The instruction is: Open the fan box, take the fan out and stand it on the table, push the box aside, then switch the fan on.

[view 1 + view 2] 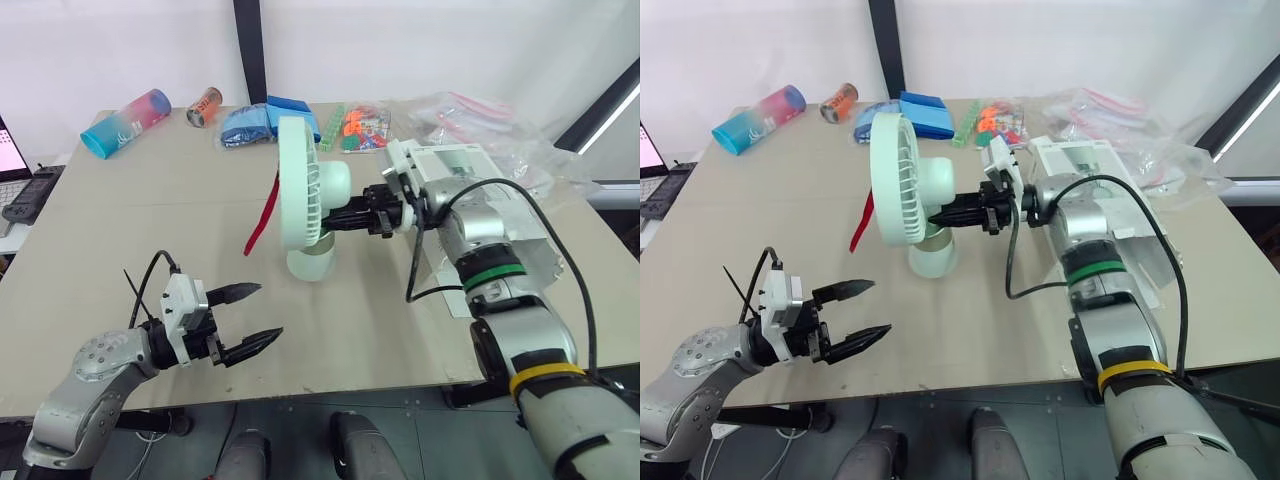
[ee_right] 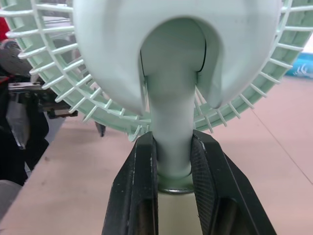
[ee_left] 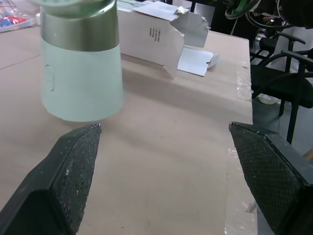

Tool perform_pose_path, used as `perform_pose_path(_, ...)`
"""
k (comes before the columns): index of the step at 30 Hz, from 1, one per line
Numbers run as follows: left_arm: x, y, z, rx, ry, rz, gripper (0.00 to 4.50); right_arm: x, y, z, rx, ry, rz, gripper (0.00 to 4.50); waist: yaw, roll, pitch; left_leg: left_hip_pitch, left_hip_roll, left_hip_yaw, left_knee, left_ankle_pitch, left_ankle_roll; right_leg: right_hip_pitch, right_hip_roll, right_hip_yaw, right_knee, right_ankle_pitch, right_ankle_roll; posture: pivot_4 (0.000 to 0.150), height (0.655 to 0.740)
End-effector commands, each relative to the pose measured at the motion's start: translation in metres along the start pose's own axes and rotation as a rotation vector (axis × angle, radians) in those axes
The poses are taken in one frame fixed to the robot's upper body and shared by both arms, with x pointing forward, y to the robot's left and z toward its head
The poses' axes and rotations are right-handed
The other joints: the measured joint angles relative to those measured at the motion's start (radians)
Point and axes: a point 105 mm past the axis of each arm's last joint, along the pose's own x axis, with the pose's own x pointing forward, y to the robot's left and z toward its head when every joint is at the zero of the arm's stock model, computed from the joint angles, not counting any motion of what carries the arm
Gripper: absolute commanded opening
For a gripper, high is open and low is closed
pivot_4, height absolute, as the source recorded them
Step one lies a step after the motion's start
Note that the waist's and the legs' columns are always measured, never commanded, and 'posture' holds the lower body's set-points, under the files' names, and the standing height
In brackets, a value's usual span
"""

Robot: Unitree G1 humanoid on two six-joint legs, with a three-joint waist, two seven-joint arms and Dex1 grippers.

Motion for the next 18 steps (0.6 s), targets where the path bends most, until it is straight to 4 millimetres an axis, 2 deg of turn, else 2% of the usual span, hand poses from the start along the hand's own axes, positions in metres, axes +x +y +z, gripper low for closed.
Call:
perform_pose_path(1, -0.001, -0.002, 0.012, 0.052, -0.03, 0.014, 4.44, 0.006, 0.0, 0.009, -0.074, -0.009, 0.06, 0.36, 0.0, 0.0, 0.0, 0.0, 0.0, 0.0, 0.0, 0.0, 0.0, 0.0, 0.0, 0.0, 0.0, 0.0, 0.0, 0.15, 0.74)
perform_pose_path(7, -0.001, -0.002, 0.014, 0.059, -0.032, 0.036, 4.44, 0.013, 0.0, -0.008, -0.044, 0.027, 0.061, 0.36, -0.001, 0.001, 0.0, 0.0, 0.0, 0.0, 0.0, 0.0, 0.0, 0.0, 0.0, 0.0, 0.001, 0.0, -0.001, 0.15, 0.74)
perform_pose_path(17, 0.001, -0.001, 0.017, 0.06, -0.036, 0.042, 4.44, 0.011, 0.0, -0.016, -0.045, 0.057, 0.054, 0.36, -0.001, 0.001, 0.0, 0.0, 0.0, 0.0, 0.0, 0.0, 0.0, 0.0, 0.0, 0.0, 0.001, 0.001, -0.001, 0.15, 0.74)
perform_pose_path(18, 0.002, -0.001, 0.017, 0.06, -0.036, 0.041, 4.48, 0.01, 0.0, -0.017, -0.044, 0.06, 0.051, 0.86, -0.001, 0.001, 0.0, 0.001, 0.0, 0.0, 0.0, 0.0, -0.001, 0.0, 0.0, 0.0, 0.001, 0.001, -0.001, 0.15, 0.74)
